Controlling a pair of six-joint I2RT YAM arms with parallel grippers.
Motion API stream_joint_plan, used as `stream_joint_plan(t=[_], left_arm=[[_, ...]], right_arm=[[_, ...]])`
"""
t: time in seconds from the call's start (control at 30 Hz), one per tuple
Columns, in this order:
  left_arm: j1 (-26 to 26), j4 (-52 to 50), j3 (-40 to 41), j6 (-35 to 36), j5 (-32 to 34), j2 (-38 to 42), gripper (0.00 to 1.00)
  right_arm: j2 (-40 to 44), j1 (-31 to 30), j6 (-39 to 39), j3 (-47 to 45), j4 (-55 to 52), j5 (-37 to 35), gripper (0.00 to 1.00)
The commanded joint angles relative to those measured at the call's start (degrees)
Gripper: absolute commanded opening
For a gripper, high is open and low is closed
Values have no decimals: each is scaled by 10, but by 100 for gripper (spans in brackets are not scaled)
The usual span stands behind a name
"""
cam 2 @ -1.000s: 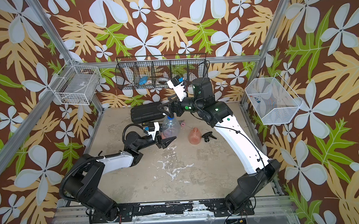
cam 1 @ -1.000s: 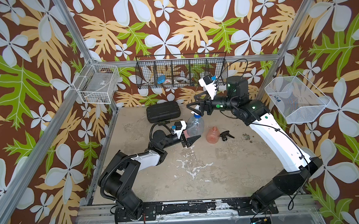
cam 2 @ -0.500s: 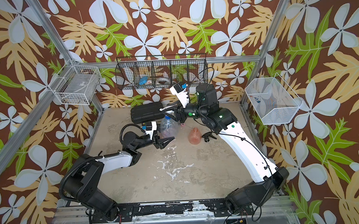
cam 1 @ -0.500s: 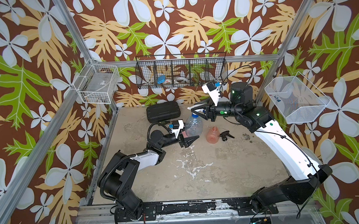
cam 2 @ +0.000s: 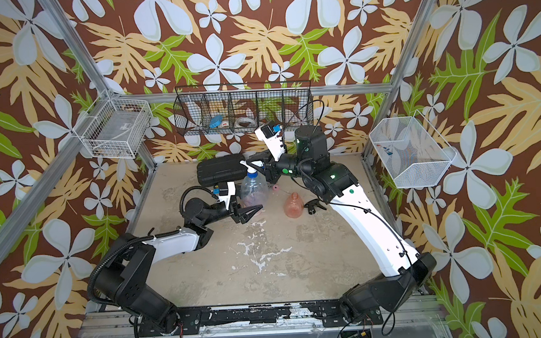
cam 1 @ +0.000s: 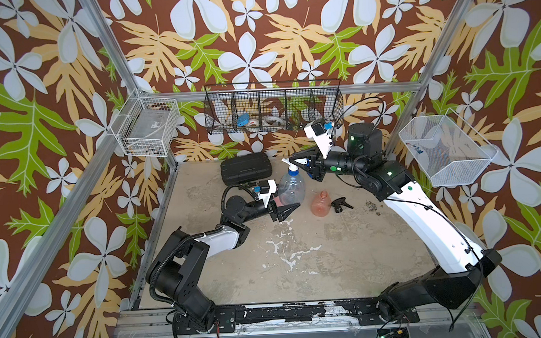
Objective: Attach spray nozzles to spray bottles
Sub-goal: Screw the spray nozzle on the spray bottle.
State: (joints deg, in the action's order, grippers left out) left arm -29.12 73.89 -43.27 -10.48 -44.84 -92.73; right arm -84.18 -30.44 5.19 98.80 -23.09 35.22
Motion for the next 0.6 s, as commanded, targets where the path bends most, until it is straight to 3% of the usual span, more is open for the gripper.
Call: stream_joint_plan(t=[0.0,0.23,0.4,0.57], left_arm=[[2,11,-10,-2,30,6,50],[3,-12,-18,1,79,15,49],[3,-57,-32,9,182,24,49],[-4,-57,-27,6,290,28,48]], right_arm=[[5,-7,0,-2,-27,-12,2],[9,-26,-9,-25,-34,-85,0],[3,-52,25,-45,-27,-178,0],[-5,-94,103,-70,-6,-320,0]])
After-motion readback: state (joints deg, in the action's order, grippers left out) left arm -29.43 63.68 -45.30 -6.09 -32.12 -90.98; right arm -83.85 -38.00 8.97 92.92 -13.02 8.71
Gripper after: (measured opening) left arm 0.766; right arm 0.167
